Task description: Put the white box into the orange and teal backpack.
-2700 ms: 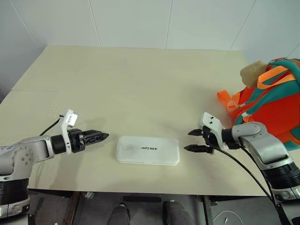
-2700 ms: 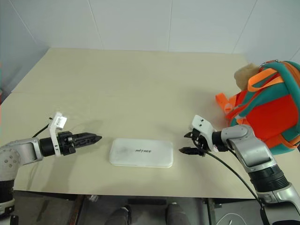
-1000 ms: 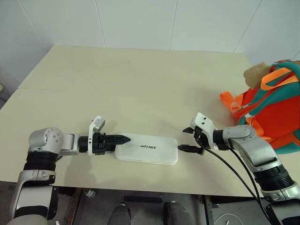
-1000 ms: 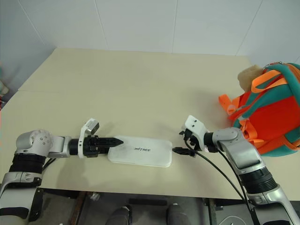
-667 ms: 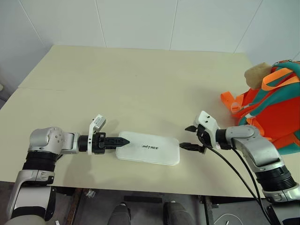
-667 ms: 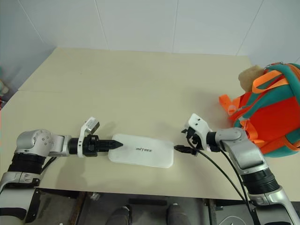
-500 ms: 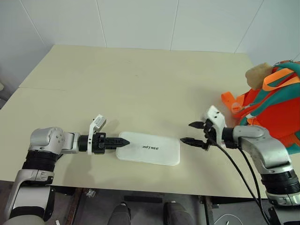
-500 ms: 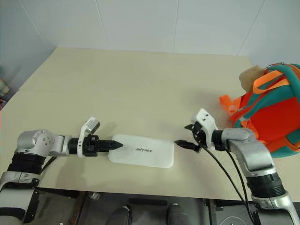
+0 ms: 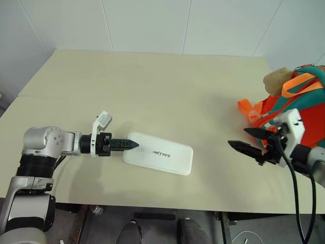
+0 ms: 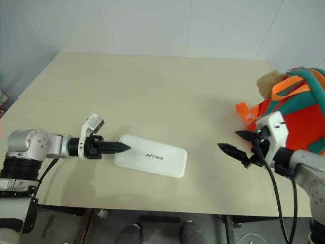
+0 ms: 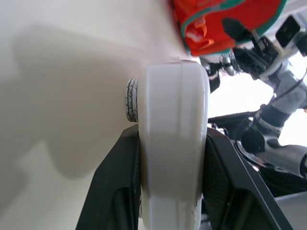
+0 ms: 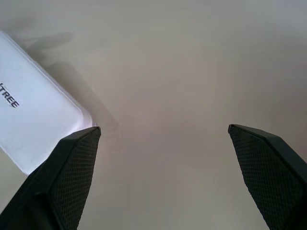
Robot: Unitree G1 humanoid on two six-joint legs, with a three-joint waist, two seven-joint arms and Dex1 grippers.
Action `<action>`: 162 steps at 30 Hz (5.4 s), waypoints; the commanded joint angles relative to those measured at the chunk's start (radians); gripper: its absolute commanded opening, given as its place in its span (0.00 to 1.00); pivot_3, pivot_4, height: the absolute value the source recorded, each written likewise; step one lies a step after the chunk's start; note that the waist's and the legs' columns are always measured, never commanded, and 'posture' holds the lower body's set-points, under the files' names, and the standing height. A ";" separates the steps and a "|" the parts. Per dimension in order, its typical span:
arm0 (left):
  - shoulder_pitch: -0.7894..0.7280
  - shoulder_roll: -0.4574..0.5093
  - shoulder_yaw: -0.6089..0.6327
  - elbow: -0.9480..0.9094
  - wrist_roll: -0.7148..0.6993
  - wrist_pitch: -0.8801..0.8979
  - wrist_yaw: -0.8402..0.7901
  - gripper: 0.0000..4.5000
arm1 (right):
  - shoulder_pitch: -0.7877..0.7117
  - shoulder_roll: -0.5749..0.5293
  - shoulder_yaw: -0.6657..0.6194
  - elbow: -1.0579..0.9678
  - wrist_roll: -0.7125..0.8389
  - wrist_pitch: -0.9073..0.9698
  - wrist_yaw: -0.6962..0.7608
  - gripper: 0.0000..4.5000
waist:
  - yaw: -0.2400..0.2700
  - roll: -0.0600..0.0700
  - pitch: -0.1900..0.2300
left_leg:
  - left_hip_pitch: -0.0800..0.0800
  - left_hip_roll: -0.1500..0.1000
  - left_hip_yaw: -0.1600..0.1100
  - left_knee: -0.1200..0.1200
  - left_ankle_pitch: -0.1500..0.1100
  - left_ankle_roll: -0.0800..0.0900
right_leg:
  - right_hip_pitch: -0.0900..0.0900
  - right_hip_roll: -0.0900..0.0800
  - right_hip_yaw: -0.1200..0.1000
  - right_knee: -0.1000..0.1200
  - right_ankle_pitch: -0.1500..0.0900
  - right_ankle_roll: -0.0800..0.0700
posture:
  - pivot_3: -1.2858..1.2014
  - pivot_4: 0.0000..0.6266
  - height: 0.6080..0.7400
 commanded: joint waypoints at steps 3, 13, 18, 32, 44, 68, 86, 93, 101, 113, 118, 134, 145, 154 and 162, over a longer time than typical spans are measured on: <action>-0.077 -0.031 0.072 0.058 0.006 -0.035 0.004 0.29 | 0.030 0.034 -0.185 -0.028 0.050 -0.008 -0.115 1.00 | 0.004 0.000 0.000 | 0.000 0.000 0.000 -0.001 0.000 0.000 | 0.000 0.000 0.000 -0.001 0.000 0.000 | 0.52 0.24 1.00; -0.144 -0.100 0.179 0.100 -0.040 0.005 0.005 0.29 | -0.011 0.097 -0.153 0.057 -0.014 -0.126 -0.297 1.00 | 0.001 0.000 0.000 | -0.001 0.000 0.000 -0.009 0.000 0.000 | -0.002 0.000 0.000 -0.005 0.000 0.000 | 0.52 0.24 1.00; -0.139 -0.111 0.203 0.087 -0.043 0.022 0.020 0.29 | -0.038 0.123 -0.097 0.105 -0.069 -0.211 -0.360 1.00 | 0.003 0.000 0.000 | -0.001 0.000 0.000 -0.009 0.000 0.000 | -0.002 0.000 0.000 -0.005 -0.001 0.000 | 0.52 0.24 1.00; -0.119 -0.145 0.292 0.057 -0.060 0.040 0.094 0.29 | -0.288 0.237 0.080 0.315 -0.181 -0.421 -0.502 0.66 | -0.003 0.001 0.000 | -0.001 0.000 0.000 -0.009 0.001 -0.001 | -0.003 0.000 0.000 -0.003 -0.001 0.000 | 0.52 0.24 1.00; -0.166 -0.166 0.476 0.142 -0.056 -0.008 0.251 0.29 | -0.484 0.281 0.195 0.296 -0.028 -0.353 -0.418 0.00 | -0.022 0.001 0.000 | -0.001 0.000 0.000 -0.009 0.001 -0.001 | -0.003 0.000 0.000 -0.001 -0.001 0.000 | 0.52 0.24 1.00; -0.186 0.046 0.569 0.300 -0.021 -0.172 0.268 0.29 | -0.646 0.248 0.410 0.087 0.442 -0.111 -0.080 0.00 | -0.044 0.001 0.001 | -0.006 0.001 0.000 -0.011 0.001 -0.001 | -0.009 -0.001 -0.001 -0.002 -0.001 0.000 | 0.52 0.24 1.00; -0.182 0.076 0.518 0.274 -0.022 -0.152 0.223 0.29 | -0.582 0.042 0.439 0.050 0.522 -0.130 0.261 0.00 | -0.040 0.001 0.001 | -0.016 0.001 0.000 -0.006 0.001 -0.001 | -0.020 0.000 -0.001 0.004 -0.001 0.000 | 0.52 0.24 1.00; -0.091 0.124 0.492 0.128 -0.050 -0.239 0.036 0.29 | -0.518 -0.027 0.482 0.083 0.391 -0.210 0.380 0.00 | -0.045 0.001 0.001 | -0.016 0.001 0.000 -0.003 0.001 -0.001 | -0.020 0.000 -0.001 0.005 -0.001 0.000 | 0.52 0.24 1.00; 0.082 0.180 0.581 -0.012 -0.081 -0.419 -0.185 0.29 | -0.482 -0.059 0.499 0.145 0.303 -0.246 0.440 0.00 | -0.039 0.001 0.001 | -0.016 0.001 0.000 -0.001 0.001 -0.001 | -0.019 0.000 -0.001 0.006 -0.001 0.000 | 0.52 0.24 1.00; 0.116 0.198 0.598 -0.126 -0.135 -0.456 -0.245 0.29 | -0.489 -0.059 0.502 0.194 0.271 -0.245 0.448 0.00 | -0.017 0.001 0.001 | -0.016 0.001 0.000 0.003 0.001 -0.001 | -0.018 0.000 -0.001 0.006 -0.001 0.000 | 0.52 0.24 1.00; 0.126 0.205 0.512 -0.140 -0.093 -0.491 -0.295 0.29 | -0.498 -0.055 0.511 0.209 0.256 -0.249 0.451 0.00 | -0.019 0.001 0.001 | -0.016 0.001 0.000 0.003 0.001 -0.001 | -0.018 0.000 -0.001 0.007 -0.001 0.000 | 0.52 0.24 1.00; -0.080 0.211 0.220 0.006 0.147 -0.766 -0.447 0.29 | -0.489 -0.065 0.502 0.207 0.234 -0.253 0.454 0.00 | -0.010 0.001 0.001 | -0.016 0.001 0.000 0.008 0.000 0.000 | -0.016 0.000 -0.001 0.008 0.000 0.001 | 0.52 0.24 1.00; -0.226 0.233 0.144 0.108 0.254 -0.848 -0.501 0.29 | -0.471 -0.065 0.485 0.188 0.234 -0.256 0.441 0.00 | 0.003 0.001 0.001 | -0.016 0.001 0.000 0.009 0.000 0.000 | -0.016 0.001 -0.001 0.009 0.000 0.001 | 0.52 0.24 1.00; -0.313 0.240 0.097 0.182 0.301 -0.890 -0.550 0.28 | -0.475 -0.064 0.485 0.189 0.233 -0.262 0.442 0.00 | 0.004 0.001 0.001 | -0.016 0.001 0.000 0.009 0.000 0.000 | -0.016 0.001 -0.001 0.009 0.000 0.001 | 0.52 0.24 1.00; -0.360 0.223 0.035 0.182 0.309 -0.914 -0.595 0.28 | -0.472 -0.068 0.483 0.189 0.232 -0.262 0.441 0.00 | 0.003 0.001 0.001 | -0.016 0.001 0.000 0.009 0.000 0.000 | -0.016 0.001 -0.001 0.009 0.000 0.001 | 0.52 0.24 1.00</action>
